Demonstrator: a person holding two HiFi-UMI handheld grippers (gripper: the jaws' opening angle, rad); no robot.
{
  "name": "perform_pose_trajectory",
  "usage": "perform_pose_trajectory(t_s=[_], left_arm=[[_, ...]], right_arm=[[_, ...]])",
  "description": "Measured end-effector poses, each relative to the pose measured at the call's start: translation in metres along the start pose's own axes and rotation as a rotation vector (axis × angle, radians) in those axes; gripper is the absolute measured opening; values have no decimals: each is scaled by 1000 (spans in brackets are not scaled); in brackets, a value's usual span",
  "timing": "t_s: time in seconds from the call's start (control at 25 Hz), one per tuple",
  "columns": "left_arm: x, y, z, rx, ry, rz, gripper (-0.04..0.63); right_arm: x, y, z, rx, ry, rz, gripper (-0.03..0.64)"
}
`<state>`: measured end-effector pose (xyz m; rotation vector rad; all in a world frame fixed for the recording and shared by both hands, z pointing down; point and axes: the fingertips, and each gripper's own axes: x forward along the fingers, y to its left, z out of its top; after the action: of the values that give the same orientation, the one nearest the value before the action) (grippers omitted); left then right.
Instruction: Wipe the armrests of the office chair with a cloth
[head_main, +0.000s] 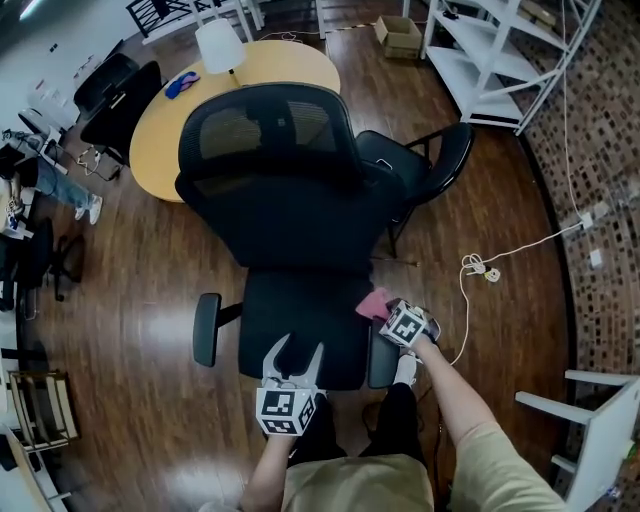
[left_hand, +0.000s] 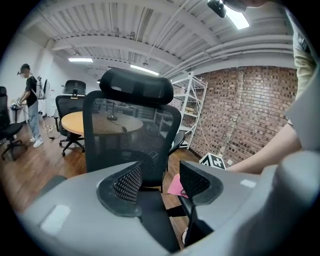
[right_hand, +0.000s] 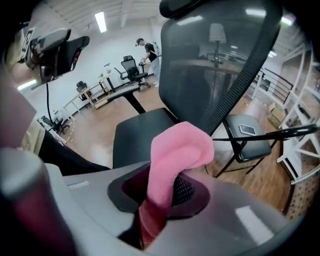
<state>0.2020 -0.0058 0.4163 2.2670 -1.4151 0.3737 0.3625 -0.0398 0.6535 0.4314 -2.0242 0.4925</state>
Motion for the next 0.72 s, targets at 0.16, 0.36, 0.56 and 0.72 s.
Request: perform_pose_trajectory(t_s=[0.16, 0.36, 0.56, 0.72], left_arm=[[-1, 7, 3, -2, -13, -25, 215], [-1, 23, 3, -1, -15, -46, 215], [6, 18, 4, 13, -13, -85, 213], [11, 5, 6, 21, -15, -104, 213]], right_arm=[[-2, 33, -19, 6, -11, 64, 74], [-4, 138, -49, -70, 22, 201, 74], [-4, 207, -82, -15, 3, 292, 74], [-10, 196, -77, 82, -79, 340, 74]])
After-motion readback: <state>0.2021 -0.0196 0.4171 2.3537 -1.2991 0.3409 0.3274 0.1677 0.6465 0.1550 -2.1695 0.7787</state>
